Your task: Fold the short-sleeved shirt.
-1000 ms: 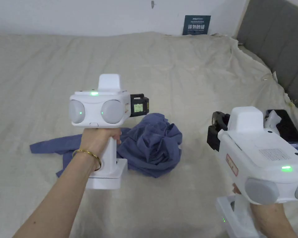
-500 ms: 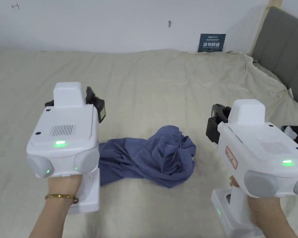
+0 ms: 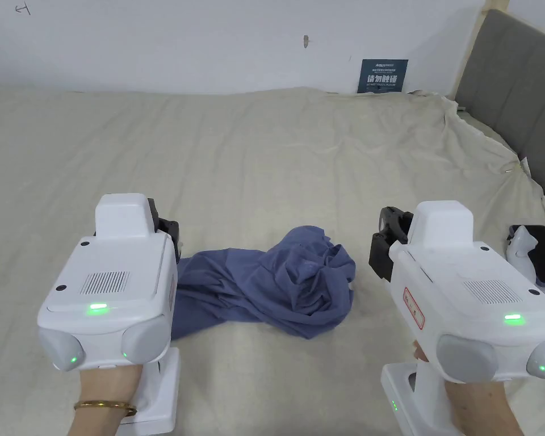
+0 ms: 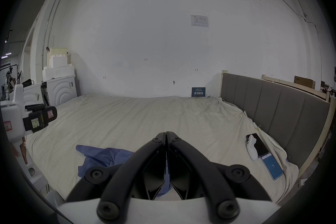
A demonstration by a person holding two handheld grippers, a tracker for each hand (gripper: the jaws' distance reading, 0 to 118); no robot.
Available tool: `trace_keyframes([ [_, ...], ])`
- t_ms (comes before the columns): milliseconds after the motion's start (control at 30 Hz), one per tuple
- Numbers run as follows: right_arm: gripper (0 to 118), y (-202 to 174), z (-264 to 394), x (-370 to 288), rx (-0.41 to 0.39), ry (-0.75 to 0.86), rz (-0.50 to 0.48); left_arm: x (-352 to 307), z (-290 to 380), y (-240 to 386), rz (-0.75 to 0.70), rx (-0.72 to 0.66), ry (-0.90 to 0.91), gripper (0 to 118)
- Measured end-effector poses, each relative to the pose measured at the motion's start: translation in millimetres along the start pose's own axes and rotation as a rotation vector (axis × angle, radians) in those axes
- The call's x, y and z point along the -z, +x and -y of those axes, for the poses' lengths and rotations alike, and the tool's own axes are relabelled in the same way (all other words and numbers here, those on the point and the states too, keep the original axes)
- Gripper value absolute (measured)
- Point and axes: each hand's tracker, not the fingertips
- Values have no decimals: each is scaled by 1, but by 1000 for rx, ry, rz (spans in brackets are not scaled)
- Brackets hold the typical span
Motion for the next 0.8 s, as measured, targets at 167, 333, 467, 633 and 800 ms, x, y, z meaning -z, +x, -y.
trace_keyframes([
  [167,2,4,-6,15,-2,-47,17,1,4,-5,-4,-7,-5,0],
  [333,95,16,-20,57,21,-144,-24,6,7,-10,-12,-7,-12,0],
  [467,103,20,-22,107,-21,-279,-13,10,7,-13,-19,-4,-20,0],
  [633,116,28,-20,183,43,-486,3,24,7,-18,-18,-6,-15,0],
  [800,114,27,-7,256,76,-697,40,41,6,-18,-19,-9,-16,0],
])
